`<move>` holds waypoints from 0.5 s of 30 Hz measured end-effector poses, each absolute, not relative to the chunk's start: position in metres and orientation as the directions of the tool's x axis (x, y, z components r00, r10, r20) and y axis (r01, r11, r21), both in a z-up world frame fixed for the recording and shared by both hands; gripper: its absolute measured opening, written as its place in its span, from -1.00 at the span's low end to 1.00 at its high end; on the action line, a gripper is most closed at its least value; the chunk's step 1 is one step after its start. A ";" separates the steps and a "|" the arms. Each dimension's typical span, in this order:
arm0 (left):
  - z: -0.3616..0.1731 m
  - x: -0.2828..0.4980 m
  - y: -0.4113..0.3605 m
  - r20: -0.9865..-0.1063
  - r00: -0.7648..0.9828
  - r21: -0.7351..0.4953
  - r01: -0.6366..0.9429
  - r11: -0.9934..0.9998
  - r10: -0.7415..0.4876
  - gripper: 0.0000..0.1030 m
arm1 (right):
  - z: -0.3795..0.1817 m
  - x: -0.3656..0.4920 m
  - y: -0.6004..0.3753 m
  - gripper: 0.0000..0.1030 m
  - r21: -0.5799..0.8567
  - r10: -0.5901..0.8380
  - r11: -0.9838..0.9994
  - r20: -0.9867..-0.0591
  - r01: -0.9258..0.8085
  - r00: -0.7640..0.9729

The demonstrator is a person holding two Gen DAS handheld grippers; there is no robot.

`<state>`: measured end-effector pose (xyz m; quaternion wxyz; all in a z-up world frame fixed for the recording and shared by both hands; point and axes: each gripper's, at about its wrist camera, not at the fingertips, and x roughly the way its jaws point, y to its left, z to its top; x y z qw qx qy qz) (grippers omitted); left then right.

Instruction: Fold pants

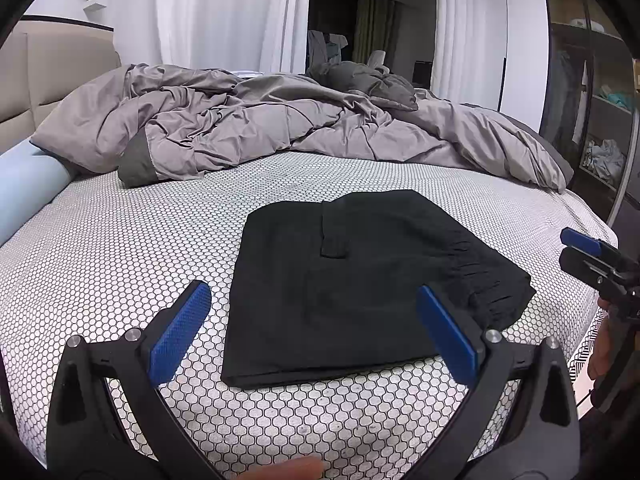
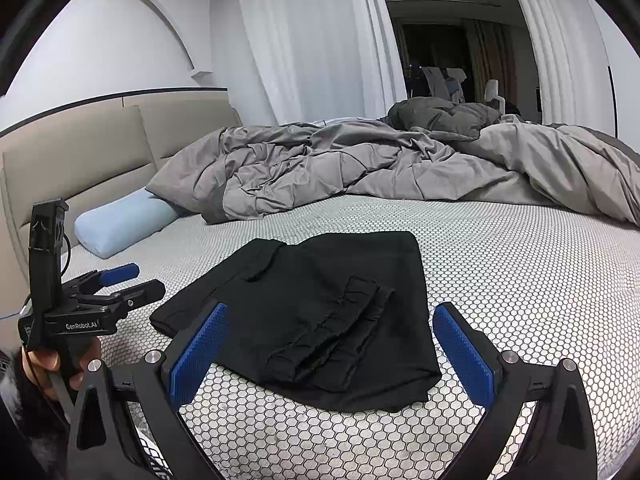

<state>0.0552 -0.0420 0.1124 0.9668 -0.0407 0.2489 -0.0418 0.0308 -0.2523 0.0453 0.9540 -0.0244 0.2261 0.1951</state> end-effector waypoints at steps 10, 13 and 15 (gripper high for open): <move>0.111 0.058 -0.039 -0.477 0.872 -0.101 0.066 0.993 -0.107 0.98 | 0.043 0.032 -0.248 1.00 0.030 0.364 0.919 -0.448 -0.393 0.816; 0.111 0.058 -0.038 -0.476 0.873 -0.101 0.068 0.993 -0.108 0.98 | 0.042 0.032 -0.249 1.00 0.030 0.364 0.919 -0.449 -0.394 0.816; 0.111 0.057 -0.038 -0.476 0.873 -0.101 0.068 0.993 -0.108 0.98 | 0.042 0.032 -0.249 1.00 0.029 0.364 0.919 -0.449 -0.394 0.816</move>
